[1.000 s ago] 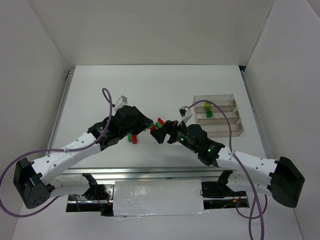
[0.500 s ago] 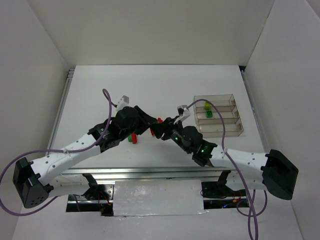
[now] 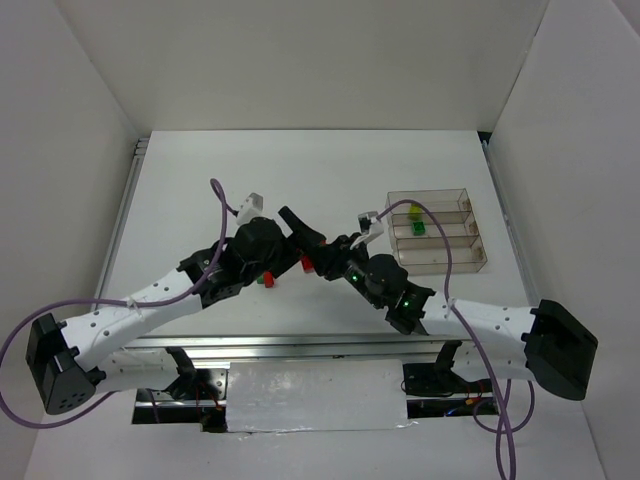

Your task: Sort the legos into containers by color

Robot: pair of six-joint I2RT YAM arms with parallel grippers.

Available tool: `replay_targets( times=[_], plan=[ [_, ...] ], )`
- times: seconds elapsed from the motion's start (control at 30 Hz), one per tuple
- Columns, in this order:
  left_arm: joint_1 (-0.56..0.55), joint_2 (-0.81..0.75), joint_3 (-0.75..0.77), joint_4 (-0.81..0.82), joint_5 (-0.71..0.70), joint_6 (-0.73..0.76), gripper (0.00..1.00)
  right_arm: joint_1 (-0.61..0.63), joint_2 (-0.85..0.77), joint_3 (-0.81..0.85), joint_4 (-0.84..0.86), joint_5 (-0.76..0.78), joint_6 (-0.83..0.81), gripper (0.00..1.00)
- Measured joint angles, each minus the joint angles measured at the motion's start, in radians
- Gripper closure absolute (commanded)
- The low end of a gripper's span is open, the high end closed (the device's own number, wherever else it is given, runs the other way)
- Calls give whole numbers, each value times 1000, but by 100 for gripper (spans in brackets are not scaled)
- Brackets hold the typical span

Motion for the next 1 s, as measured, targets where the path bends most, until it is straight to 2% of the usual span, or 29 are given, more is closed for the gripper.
replay_targets(
  times=[0.1, 0.2, 0.37, 0.53, 0.67, 1.0],
  plan=[
    [-15, 6, 51, -77, -22, 39, 0, -16, -14, -2, -66, 26, 8, 100],
    [-16, 13, 166, -180, -105, 77, 1, -100, -29, 3, -183, 41, 51, 100],
    [-12, -42, 266, -292, -266, 179, 1, -397, -34, 61, -501, 24, 130, 100],
    [-8, -135, 253, -422, -369, 250, 0, -660, -13, 170, -748, 11, 129, 100],
    [-7, -212, 196, -487, -397, 291, 0, -796, 75, 271, -839, -14, 103, 100],
    [-4, -281, 168, -592, -426, 344, 1, -963, 231, 362, -953, -84, 39, 87]
  ],
)
